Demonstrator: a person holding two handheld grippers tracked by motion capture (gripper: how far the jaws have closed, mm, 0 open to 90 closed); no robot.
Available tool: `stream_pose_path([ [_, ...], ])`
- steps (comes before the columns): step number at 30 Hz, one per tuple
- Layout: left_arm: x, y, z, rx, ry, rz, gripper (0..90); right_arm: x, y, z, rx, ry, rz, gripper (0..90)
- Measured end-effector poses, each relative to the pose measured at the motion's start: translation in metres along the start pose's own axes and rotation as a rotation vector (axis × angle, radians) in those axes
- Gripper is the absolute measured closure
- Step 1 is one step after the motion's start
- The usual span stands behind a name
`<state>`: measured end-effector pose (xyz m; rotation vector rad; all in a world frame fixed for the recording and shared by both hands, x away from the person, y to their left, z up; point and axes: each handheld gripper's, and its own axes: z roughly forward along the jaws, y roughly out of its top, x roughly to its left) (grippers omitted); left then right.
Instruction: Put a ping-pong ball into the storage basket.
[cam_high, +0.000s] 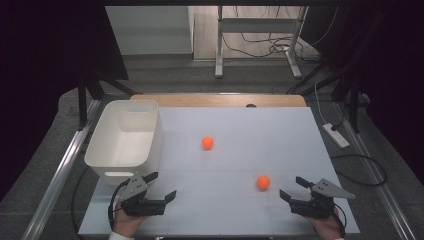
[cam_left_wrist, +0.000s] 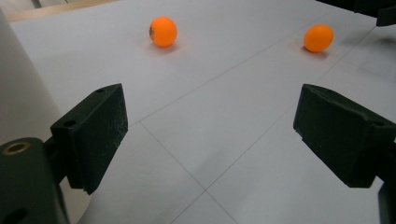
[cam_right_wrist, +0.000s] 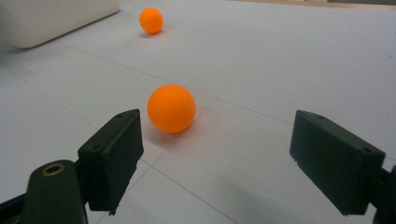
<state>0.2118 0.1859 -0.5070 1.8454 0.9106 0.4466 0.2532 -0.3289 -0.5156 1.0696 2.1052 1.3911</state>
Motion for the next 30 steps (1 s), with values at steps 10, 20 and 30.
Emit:
stream_pose_path([
  [10, -0.004, 0.010, 0.005, 0.005, -0.007, -0.008, 10.7, -0.003, -0.001, -0.002, -0.001, -0.004, 0.006, 17.2],
  [20, -0.009, 0.018, 0.015, 0.030, 0.008, -0.024, 10.7, -0.007, -0.002, -0.004, 0.006, 0.001, -0.013, 17.3],
  [30, -0.014, 0.026, 0.021, 0.036, 0.026, -0.027, 10.7, -0.008, -0.004, -0.004, 0.011, 0.007, -0.017, 17.4],
])
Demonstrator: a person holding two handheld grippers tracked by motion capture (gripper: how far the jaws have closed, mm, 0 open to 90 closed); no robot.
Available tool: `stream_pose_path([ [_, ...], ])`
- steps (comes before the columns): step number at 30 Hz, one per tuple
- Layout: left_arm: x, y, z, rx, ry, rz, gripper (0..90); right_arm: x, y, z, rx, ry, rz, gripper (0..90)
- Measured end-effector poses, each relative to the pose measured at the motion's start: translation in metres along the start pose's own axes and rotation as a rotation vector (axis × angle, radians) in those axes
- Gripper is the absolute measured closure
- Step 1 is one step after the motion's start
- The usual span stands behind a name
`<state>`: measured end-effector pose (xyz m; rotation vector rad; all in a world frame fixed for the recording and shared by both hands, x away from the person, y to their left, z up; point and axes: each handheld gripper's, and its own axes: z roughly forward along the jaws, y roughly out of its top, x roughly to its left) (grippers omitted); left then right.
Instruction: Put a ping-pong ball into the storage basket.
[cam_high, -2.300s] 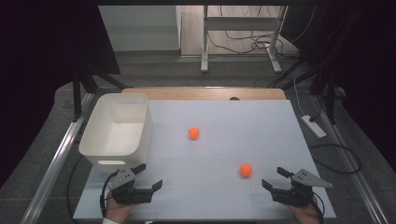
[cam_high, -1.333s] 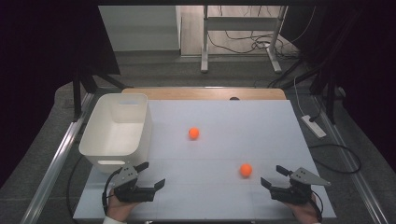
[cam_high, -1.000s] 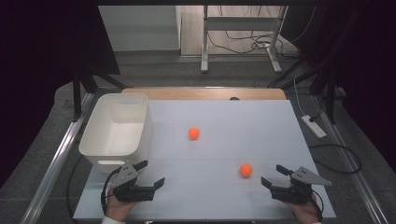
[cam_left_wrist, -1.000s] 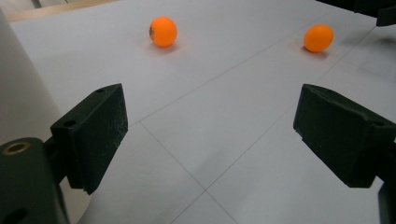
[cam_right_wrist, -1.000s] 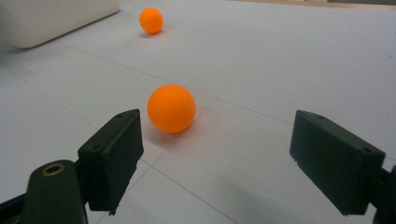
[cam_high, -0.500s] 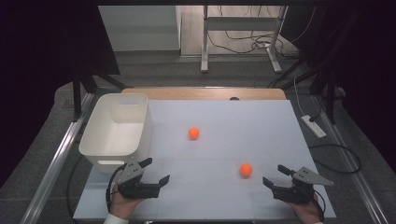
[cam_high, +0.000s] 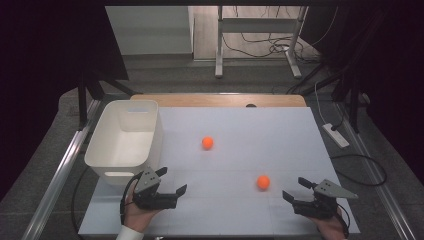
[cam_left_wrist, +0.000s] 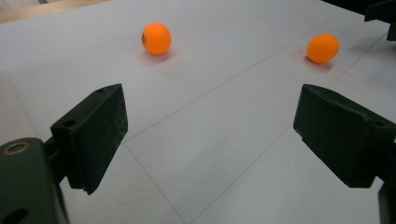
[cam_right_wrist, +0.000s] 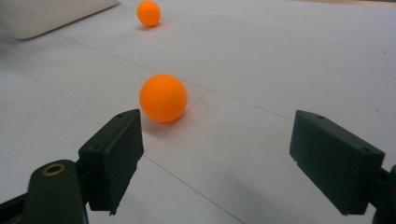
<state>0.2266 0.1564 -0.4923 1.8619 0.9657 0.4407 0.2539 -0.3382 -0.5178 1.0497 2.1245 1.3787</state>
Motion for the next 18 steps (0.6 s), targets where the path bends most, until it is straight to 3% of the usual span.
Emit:
stream_pose_path([
  [18, -0.002, 0.019, 0.008, 0.001, -0.009, -0.007, 10.8, 0.000, 0.002, 0.002, 0.004, 0.000, -0.003, 17.4],
])
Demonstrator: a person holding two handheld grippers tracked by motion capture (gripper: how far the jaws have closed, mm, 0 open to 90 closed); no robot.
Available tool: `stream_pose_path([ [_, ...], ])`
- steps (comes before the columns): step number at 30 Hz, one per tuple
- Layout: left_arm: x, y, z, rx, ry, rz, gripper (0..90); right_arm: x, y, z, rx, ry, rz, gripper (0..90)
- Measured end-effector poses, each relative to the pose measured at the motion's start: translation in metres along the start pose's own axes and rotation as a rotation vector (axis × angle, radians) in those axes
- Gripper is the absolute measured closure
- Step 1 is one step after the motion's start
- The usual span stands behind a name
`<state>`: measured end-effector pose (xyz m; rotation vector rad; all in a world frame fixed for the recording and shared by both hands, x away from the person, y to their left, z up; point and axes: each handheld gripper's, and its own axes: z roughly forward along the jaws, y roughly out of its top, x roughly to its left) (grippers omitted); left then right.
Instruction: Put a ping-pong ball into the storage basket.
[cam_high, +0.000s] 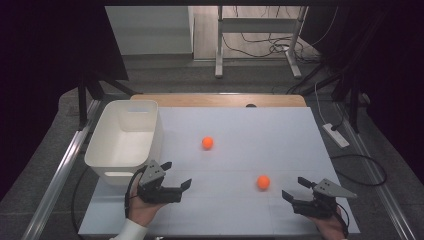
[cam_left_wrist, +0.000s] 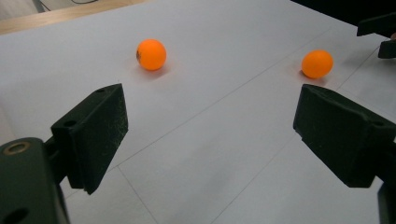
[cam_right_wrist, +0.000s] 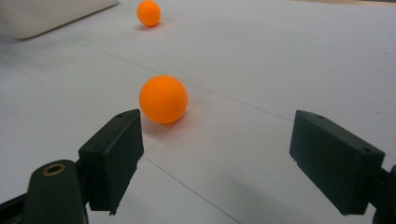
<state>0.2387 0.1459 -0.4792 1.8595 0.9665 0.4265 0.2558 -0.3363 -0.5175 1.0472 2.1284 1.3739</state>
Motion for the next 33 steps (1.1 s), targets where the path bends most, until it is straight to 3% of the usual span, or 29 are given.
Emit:
stream_pose_path([
  [17, -0.008, 0.020, 0.007, 0.008, 0.012, 0.028, 10.9, 0.000, 0.002, 0.001, -0.006, 0.010, -0.003, 17.5],
  [23, -0.010, 0.030, 0.014, 0.011, 0.018, 0.030, 10.9, -0.003, 0.004, 0.002, -0.026, 0.045, 0.024, 17.5],
  [33, -0.007, 0.035, 0.027, 0.030, 0.002, 0.030, 11.0, -0.006, 0.002, 0.003, -0.016, 0.031, 0.021, 17.5],
])
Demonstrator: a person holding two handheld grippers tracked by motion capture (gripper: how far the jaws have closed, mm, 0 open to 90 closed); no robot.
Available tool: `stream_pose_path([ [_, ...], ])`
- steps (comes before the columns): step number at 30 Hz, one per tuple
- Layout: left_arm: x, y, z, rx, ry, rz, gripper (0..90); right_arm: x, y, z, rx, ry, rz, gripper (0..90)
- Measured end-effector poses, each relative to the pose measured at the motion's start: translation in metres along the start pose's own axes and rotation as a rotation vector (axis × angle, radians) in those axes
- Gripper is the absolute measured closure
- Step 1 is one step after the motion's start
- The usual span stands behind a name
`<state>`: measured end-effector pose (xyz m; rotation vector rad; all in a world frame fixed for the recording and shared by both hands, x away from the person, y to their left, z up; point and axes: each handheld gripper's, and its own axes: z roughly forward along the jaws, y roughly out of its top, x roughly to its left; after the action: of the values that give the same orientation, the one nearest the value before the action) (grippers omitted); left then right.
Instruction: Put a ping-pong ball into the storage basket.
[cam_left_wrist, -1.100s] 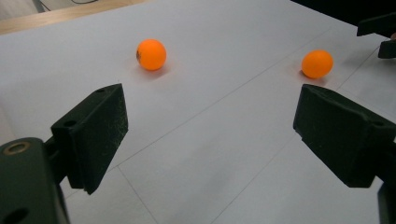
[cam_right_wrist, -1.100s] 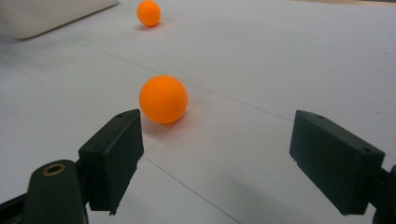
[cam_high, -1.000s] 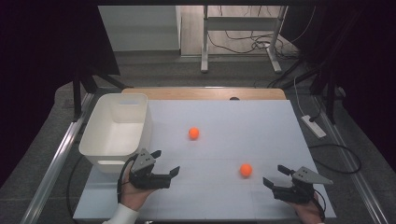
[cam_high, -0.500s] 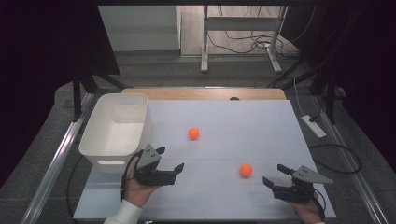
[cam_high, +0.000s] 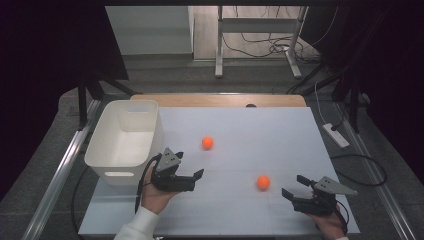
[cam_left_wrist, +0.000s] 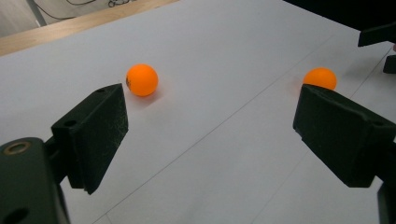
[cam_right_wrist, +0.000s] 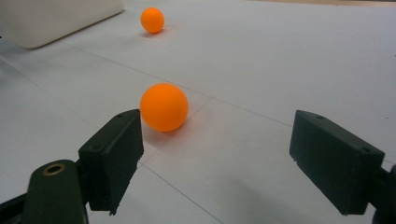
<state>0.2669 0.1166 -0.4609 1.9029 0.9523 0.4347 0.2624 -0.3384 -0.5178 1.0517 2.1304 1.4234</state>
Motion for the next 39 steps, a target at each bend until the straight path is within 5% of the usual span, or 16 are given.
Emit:
stream_pose_path([
  [14, 0.005, 0.008, 0.020, 0.018, -0.017, -0.017, 11.2, 0.003, 0.001, 0.005, 0.013, 0.006, -0.025, 17.5],
  [20, 0.010, 0.011, 0.029, -0.002, -0.051, -0.068, 11.7, 0.001, 0.000, 0.003, 0.011, -0.006, -0.019, 17.5],
  [39, 0.022, 0.020, 0.048, 0.005, -0.014, -0.074, 12.2, -0.002, 0.001, 0.004, 0.007, -0.019, -0.019, 17.6],
])
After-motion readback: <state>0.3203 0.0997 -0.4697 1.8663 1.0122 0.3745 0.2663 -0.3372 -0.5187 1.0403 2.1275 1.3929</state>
